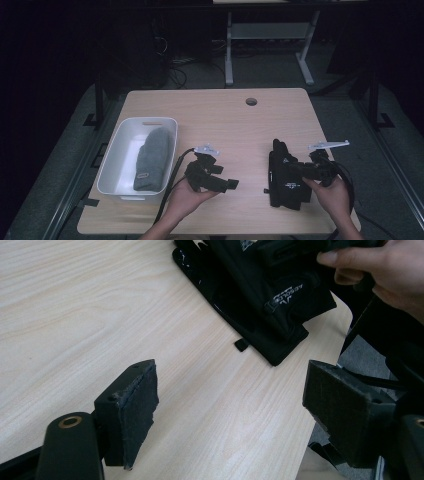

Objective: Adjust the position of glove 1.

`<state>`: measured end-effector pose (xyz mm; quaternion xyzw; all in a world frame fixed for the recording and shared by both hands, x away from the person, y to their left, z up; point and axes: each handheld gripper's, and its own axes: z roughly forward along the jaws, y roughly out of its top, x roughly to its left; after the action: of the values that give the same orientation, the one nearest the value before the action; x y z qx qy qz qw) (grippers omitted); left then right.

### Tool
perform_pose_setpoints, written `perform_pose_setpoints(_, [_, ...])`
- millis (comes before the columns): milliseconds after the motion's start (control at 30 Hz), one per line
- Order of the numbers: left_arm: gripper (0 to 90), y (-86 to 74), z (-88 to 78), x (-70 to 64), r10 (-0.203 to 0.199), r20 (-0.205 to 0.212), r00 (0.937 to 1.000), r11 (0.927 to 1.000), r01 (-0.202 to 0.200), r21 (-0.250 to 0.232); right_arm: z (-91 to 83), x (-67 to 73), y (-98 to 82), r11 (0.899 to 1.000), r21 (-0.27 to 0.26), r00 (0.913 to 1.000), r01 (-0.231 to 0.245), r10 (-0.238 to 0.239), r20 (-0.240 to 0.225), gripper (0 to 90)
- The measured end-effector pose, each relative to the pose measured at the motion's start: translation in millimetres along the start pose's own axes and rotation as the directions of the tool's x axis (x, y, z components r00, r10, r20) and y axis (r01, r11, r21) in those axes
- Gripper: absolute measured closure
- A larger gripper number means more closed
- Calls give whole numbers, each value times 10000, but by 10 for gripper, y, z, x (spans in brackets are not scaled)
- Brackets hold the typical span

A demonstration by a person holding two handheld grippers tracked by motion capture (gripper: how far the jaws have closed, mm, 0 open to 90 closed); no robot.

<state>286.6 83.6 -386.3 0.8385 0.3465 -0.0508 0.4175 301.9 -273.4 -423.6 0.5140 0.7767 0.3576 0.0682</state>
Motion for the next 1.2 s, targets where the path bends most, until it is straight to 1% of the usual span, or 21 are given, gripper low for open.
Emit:
perform_pose_setpoints(67, [218, 0, 3, 3, 8, -9, 10000, 10000, -8, 50, 45, -4, -21, 9999, 169, 10000, -19, 20, -55, 716])
perform_pose_setpoints(133, [218, -2, 13, 6, -16, -6, 10000, 10000, 16, 74, 78, 7, -39, 9994, 322, 9999, -114, 115, -25, 653])
perform_pose_setpoints(233, [218, -6, 30, 12, 5, 5, 10000, 9999, -5, 109, 82, 9, -49, 9992, 410, 9999, -35, 29, 149, 567])
perform_pose_setpoints(267, [218, -8, 35, 14, -1, -4, 10000, 9999, 1, 137, 71, -2, -51, 9991, 395, 9997, 134, -141, 179, 560])
perform_pose_setpoints(333, [218, -13, 46, 17, -31, -8, 10000, 9998, 31, 185, 31, -15, -61, 9989, 310, 9985, 359, -372, 401, 569])
perform_pose_setpoints(367, [218, -16, 49, 19, -30, 1, 10000, 9998, 30, 197, 6, -25, -75, 9986, 299, 9983, 433, -444, 382, 573])
perform_pose_setpoints(433, [218, -20, 57, 20, -48, -2, 10000, 9998, 48, 191, -54, -38, -114, 9982, 203, 9971, 567, -577, 506, 625])
perform_pose_setpoints(467, [218, -21, 60, 20, -44, -5, 10000, 9998, 44, 195, -69, -51, -127, 9979, 117, 9968, 632, -637, 483, 649])
perform_pose_setpoints(500, [218, -21, 65, 20, -45, -2, 10000, 9998, 45, 211, -91, -51, -143, 9986, 152, 9977, 498, -504, 443, 685])
perform_pose_setpoints(533, [218, -21, 69, 17, -31, 7, 10000, 9997, 30, 239, -109, -61, -165, 9984, 142, 9977, 555, -560, 392, 733])
perform_pose_setpoints(633, [218, -20, 89, 5, -48, 50, 10000, 9997, 47, 251, -95, -69, -237, 9968, 288, 9970, 742, -747, 176, 821])
perform_pose_setpoints(733, [218, -17, 112, -2, -13, 48, 10000, 9996, 12, 280, -49, -47, -276, 9962, 468, 9973, 732, -735, 60, 838])
perform_pose_setpoints(833, [220, -17, 138, -9, -78, 95, 9999, 9995, 75, 294, -17, -32, -292, 9951, 502, 9963, 854, -851, -71, 838])
perform_pose_setpoints(900, [222, -17, 157, -7, -21, 127, 9999, 9993, 16, 369, -13, -17, -294, 9952, 535, 9966, 825, -820, -122, 838])
perform_pose_setpoints(933, [222, -16, 173, -13, -75, 148, 9999, 9992, 69, 383, -8, -9, -298, 9947, 509, 9959, 894, -886, -166, 838])
perform_pose_setpoints(1067, [227, -15, 238, -40, -9, 225, 9997, 9988, -2, 489, 0, 28, -301, 9942, 525, 9952, 940, -924, -322, 826])
perform_pose_setpoints(1100, [228, -15, 265, -51, -4, 260, 9997, 9988, -9, 479, 3, 30, -299, 9941, 502, 9950, 965, -950, -324, 805])
perform_pose_setpoints(1133, [229, -14, 290, -62, 10, 286, 9996, 9985, -26, 546, -2, 24, -291, 9941, 503, 9950, 958, -943, -314, 763])
perform_pose_setpoints(1200, [231, -10, 353, -88, -47, 382, 9993, 9984, 25, 571, -23, -5, -262, 9963, 349, 9966, 786, -777, -259, 672])
